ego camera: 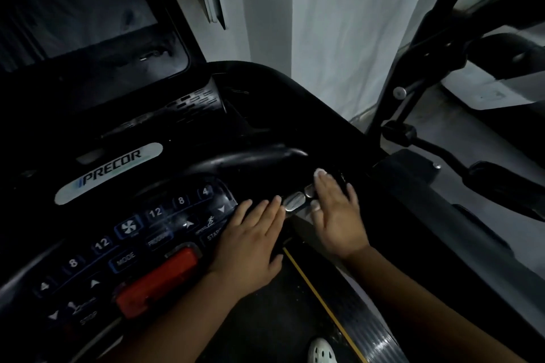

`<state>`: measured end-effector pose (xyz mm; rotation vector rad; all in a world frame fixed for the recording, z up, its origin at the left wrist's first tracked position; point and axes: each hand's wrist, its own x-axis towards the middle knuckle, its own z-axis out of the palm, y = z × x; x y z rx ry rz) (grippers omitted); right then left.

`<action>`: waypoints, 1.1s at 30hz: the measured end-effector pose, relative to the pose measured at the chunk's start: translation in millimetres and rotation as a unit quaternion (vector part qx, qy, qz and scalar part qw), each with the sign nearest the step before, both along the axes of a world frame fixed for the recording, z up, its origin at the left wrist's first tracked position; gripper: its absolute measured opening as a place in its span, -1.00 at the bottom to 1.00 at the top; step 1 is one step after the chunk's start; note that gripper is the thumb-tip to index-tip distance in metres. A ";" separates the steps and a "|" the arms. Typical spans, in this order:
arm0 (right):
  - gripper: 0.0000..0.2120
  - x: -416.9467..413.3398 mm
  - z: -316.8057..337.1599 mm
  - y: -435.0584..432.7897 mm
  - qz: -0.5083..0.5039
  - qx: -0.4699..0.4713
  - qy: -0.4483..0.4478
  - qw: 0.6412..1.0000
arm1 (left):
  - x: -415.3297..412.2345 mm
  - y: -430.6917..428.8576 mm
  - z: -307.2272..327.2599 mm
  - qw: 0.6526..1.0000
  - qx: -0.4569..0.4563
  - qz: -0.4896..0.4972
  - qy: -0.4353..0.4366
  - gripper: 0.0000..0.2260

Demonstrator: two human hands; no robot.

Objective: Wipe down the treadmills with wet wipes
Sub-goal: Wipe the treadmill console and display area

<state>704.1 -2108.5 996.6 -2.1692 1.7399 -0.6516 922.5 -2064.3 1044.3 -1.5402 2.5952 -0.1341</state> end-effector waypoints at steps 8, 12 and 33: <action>-0.27 -6.4 -3.6 0.0 0.004 0.025 0.002 1.000 | -27.9 -16.1 -7.3 0.999 0.007 0.021 0.025 -0.19; -0.26 12.5 5.8 9.5 0.037 0.047 -0.061 0.996 | -30.0 -15.4 -8.3 0.999 0.006 0.025 0.035 -0.23; -0.50 44.8 -7.5 43.4 0.107 -0.091 -0.023 0.990 | 13.1 -2.3 1.1 0.999 -0.039 -0.010 0.001 -0.33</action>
